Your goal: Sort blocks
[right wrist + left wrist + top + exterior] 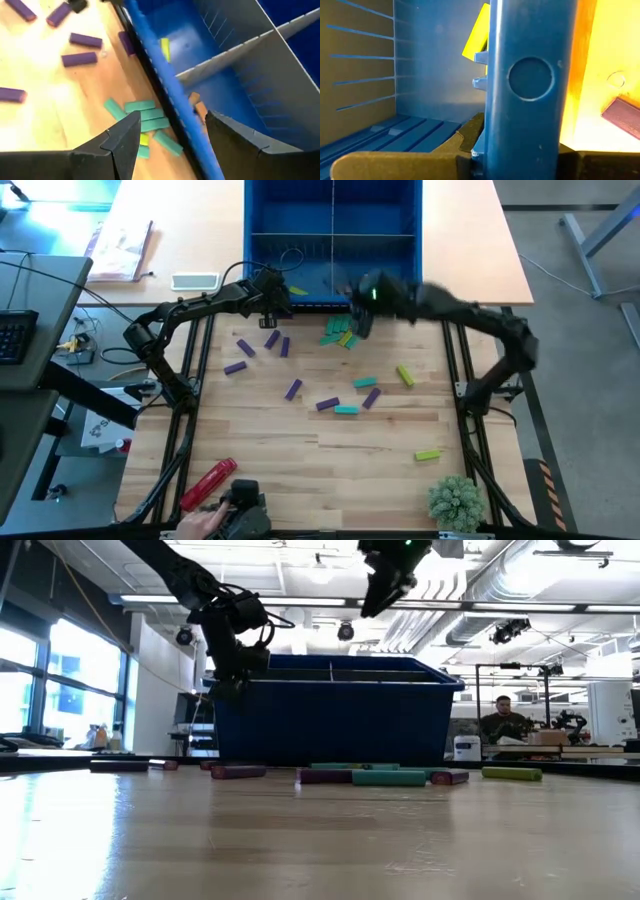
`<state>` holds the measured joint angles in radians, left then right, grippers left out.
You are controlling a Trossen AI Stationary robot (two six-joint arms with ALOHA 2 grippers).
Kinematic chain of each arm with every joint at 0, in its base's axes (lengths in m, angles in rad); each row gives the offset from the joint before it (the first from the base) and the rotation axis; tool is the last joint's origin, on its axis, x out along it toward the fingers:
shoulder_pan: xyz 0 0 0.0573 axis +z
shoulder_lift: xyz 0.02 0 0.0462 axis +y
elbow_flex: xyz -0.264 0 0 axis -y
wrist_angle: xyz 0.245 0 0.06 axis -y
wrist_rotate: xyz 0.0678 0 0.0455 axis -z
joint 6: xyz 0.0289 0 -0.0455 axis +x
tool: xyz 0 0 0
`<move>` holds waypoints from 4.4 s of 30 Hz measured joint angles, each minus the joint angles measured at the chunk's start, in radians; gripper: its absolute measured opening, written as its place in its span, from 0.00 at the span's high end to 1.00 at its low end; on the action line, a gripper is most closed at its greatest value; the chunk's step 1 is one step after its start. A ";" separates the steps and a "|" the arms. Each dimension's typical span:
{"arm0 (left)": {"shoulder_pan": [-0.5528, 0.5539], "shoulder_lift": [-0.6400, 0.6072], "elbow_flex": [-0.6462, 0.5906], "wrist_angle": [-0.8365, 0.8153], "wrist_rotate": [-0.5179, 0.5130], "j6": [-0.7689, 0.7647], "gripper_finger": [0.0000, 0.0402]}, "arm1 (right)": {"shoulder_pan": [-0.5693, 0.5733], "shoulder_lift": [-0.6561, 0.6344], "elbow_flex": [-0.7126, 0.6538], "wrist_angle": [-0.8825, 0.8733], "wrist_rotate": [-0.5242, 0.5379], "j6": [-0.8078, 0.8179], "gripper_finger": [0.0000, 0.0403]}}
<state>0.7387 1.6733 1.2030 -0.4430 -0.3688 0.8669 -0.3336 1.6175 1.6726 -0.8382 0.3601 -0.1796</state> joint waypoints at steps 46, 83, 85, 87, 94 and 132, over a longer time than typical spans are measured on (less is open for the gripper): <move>0.000 -0.002 0.000 0.004 0.035 -0.015 0.86 | 0.113 -0.040 -1.104 0.504 0.087 1.101 0.71; 0.002 -0.002 0.000 0.031 0.080 -0.005 0.86 | -0.182 0.465 0.075 0.957 -0.127 0.096 0.78; 0.005 -0.002 0.000 0.032 0.082 -0.004 0.86 | -0.200 0.522 0.162 0.867 -0.109 0.134 0.73; 0.005 -0.002 0.000 0.033 0.083 -0.003 0.86 | -0.213 0.561 0.236 0.787 -0.108 0.177 0.64; 0.006 -0.002 0.000 0.035 0.082 -0.003 0.86 | -0.212 0.580 0.358 0.641 -0.151 0.150 0.44; 0.006 -0.002 0.000 0.031 0.097 -0.052 0.85 | 0.328 0.372 -0.089 -0.145 0.156 1.202 0.43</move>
<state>0.7447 1.6718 1.2034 -0.4125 -0.2717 0.8148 -0.0059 1.9900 1.5835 -0.9828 0.5157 1.0222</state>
